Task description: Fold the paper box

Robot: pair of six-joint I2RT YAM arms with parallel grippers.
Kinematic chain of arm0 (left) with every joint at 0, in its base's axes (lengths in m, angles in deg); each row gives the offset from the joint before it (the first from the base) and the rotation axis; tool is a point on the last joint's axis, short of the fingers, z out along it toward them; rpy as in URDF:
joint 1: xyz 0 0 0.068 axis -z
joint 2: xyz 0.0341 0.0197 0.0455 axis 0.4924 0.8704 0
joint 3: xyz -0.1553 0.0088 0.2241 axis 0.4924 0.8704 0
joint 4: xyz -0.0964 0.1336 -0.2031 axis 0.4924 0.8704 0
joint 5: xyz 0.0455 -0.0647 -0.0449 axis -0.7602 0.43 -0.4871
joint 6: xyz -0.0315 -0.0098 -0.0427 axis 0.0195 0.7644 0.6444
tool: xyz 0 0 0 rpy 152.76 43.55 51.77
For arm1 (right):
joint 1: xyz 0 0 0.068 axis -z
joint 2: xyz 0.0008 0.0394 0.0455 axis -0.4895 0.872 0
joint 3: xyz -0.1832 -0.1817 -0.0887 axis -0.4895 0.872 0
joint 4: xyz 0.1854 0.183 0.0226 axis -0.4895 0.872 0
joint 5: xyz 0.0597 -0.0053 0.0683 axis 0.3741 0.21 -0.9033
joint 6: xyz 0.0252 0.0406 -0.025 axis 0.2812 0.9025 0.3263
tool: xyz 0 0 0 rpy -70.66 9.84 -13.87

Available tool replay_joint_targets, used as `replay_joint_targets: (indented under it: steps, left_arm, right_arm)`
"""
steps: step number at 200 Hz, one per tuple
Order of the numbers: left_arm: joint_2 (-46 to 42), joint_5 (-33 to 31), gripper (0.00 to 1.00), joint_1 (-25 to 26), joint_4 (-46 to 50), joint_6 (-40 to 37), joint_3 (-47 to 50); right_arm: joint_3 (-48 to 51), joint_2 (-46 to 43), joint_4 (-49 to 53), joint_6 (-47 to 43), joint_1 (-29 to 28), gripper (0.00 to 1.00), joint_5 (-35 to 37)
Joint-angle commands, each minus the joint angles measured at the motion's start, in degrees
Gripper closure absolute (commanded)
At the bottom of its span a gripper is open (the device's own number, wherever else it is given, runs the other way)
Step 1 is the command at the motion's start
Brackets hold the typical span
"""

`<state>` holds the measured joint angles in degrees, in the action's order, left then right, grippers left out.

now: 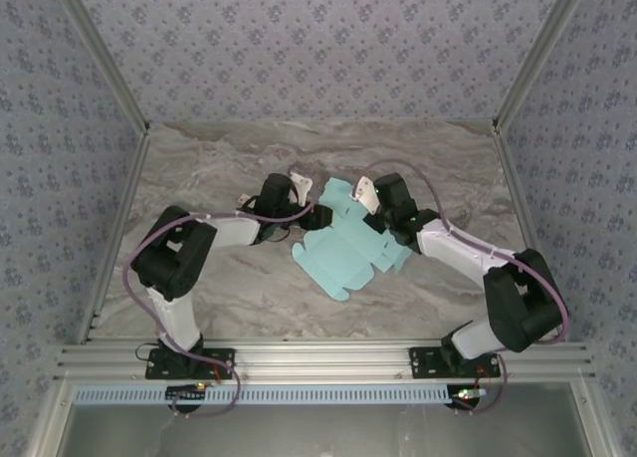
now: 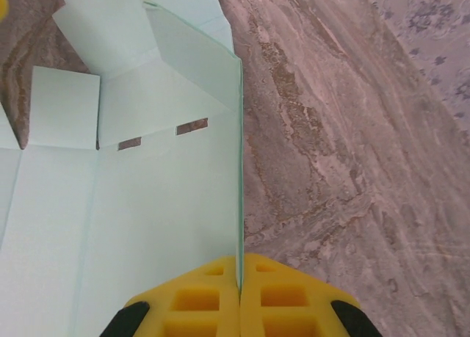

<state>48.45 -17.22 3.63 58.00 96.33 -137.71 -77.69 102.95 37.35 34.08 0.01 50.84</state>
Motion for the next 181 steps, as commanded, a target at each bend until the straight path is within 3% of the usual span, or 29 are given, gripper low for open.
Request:
replay_joint_targets:
  steps: [1,96,130,181]
  left_arm:
    - [1.9,-1.2,0.41,0.2,3.6,-4.1,-2.6]
    - [6.2,-8.9,0.40,2.6,8.2,-7.3,-6.5]
    - [7.4,-7.2,0.41,3.2,8.1,-6.9,-7.1]
    - [4.4,-2.2,0.49,4.2,3.2,-5.6,-3.9]
  right_arm:
    - [-2.1,-1.1,3.3,2.7,0.5,1.00,-4.7]
    - [-2.8,-0.7,3.7,3.4,1.1,1.00,-5.7]
    - [-2.8,-0.7,3.9,3.5,1.1,1.00,-5.5]
    - [-2.7,-0.6,3.6,4.0,1.1,1.00,-5.1]
